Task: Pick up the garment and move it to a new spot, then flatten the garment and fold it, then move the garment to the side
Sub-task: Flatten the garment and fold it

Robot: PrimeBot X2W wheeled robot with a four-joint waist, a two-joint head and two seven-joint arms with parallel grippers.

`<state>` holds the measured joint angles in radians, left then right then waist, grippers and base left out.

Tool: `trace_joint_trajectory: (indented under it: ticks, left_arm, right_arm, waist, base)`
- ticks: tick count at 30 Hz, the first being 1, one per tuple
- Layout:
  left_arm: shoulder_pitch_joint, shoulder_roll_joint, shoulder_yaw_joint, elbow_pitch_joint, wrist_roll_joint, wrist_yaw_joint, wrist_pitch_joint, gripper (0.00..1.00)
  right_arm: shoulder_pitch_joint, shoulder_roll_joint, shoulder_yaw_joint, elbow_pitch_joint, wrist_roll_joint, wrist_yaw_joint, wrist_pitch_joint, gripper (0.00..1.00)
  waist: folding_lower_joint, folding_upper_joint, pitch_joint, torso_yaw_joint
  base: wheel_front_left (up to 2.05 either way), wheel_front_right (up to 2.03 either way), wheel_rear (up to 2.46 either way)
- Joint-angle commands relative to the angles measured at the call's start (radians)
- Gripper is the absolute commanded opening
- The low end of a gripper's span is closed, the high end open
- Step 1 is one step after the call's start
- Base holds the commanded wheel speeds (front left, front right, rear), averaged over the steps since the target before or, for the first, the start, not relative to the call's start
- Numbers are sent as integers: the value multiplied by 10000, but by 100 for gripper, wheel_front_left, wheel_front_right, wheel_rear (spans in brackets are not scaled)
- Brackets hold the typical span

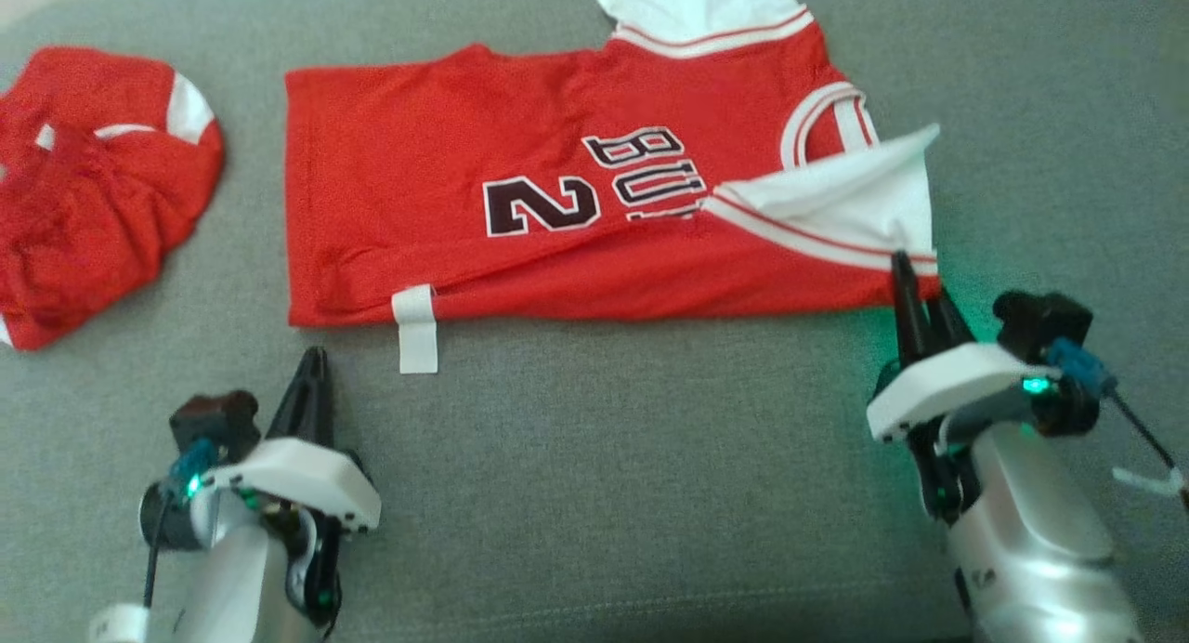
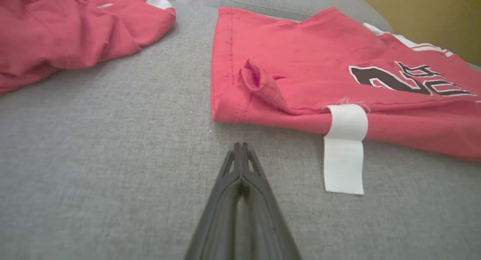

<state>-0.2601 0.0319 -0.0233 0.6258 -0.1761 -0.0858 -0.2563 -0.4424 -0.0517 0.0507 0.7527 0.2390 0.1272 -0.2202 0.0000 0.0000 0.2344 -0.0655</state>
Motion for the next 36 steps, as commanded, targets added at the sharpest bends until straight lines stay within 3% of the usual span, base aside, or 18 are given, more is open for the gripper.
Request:
trace_joint_trajectory:
  ticks: [1,5,6,7,14,16,17,18,36]
  left_arm:
    - [-94,185,232,-305,-59,77,-55,0]
    - [329,185,234,-484,-465,266,-55,0]
    - [428,185,227,-553,-568,311,-55,37]
    - [521,184,227,-626,-709,359,-55,100]
    - [833,184,142,-1118,-1355,518,-55,100]
    - [749,184,165,-1227,-1621,516,-55,100]
    - [683,184,155,-1249,-1707,518,-55,100]
    - [609,184,143,-1257,-1776,512,-55,100]
    - [-775,183,276,75,-1993,177,-55,100]
  right_arm:
    - [43,14,128,-211,79,35,-152,0]
    - [316,14,165,-138,159,35,-181,0]
    - [379,14,192,-126,188,35,-186,0]
    - [433,14,215,-120,211,35,-191,0]
    - [629,14,197,-139,250,35,-205,0]
    - [607,14,110,-165,180,35,-210,59]
    - [586,14,67,-185,153,35,-216,95]
    - [560,14,19,-210,131,35,-226,100]
    - [260,15,9,-631,160,35,-368,100]
  waist:
    - [0,0,-205,14]
    - [0,0,-542,16]
    - [0,0,-602,12]
    - [0,0,-645,10]
    - [0,0,-706,-4]
    - [0,0,-639,-10]
    - [0,0,-604,-12]
    - [0,0,-571,-17]
    - [0,0,16,-341]
  base:
    - [0,0,0]
    - [0,0,0]
    - [0,0,0]
    - [0,0,0]
    - [0,0,0]
    - [0,0,0]
    - [0,0,0]
    - [0,0,0]
    - [0,0,0]
